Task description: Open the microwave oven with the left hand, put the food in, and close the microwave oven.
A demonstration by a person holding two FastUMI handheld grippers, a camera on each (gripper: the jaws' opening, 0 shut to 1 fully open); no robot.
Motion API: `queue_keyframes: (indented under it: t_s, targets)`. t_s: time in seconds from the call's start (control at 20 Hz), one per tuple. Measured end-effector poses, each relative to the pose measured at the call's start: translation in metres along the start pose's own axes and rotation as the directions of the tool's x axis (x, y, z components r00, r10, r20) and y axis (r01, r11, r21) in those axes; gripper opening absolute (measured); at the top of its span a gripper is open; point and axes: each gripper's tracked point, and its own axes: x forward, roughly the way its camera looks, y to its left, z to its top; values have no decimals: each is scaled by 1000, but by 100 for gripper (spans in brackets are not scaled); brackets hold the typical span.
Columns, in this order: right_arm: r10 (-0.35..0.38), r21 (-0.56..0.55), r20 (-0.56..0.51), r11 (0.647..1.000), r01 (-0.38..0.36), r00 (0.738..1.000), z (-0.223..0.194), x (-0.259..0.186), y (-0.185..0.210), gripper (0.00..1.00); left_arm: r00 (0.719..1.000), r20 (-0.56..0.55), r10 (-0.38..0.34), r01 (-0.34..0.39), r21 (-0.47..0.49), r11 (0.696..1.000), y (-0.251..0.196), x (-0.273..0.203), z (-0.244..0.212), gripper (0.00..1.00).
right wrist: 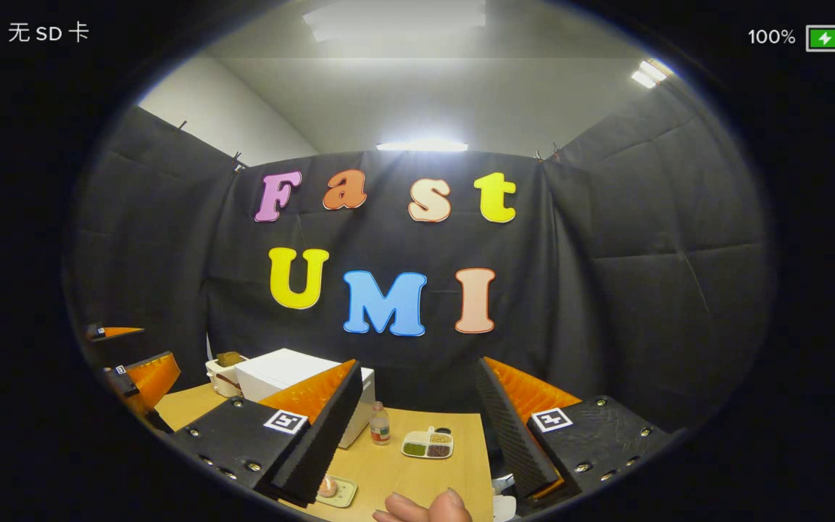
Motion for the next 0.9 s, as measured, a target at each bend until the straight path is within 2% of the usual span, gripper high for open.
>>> queue_keyframes:
  t_s: [0.25, 0.4, 0.45, 0.5, 0.6, 0.9]
  targets:
    - [29, 39, 0, 999, -29, 1000, -10, 25, -19, 96, 999, -31, 33, -33, 6, 999, -10, 35, -33, 97]
    - [26, 47, -20, 999, -25, 999, -17, 43, -19, 97, 998, -28, 55, -54, 44, 998, -11, 62, -47, 99]
    - [15, 41, -21, 999, -14, 1000, -18, 49, -18, 96, 998, -29, 58, -56, 56, 997, -9, 72, -57, 97]
    - [1, 28, -15, 1000, 0, 1000, -18, 56, -17, 96, 998, -37, 45, -43, 62, 997, -8, 84, -72, 99]
    - [-64, 10, -37, 998, 64, 997, -23, 70, -13, 96, 998, -60, 20, -17, 62, 998, -3, 111, -108, 97]
    - [-186, -22, -89, 983, 185, 978, -36, 87, 14, 96, 993, -114, -40, 43, 18, 999, 15, 191, -225, 95]
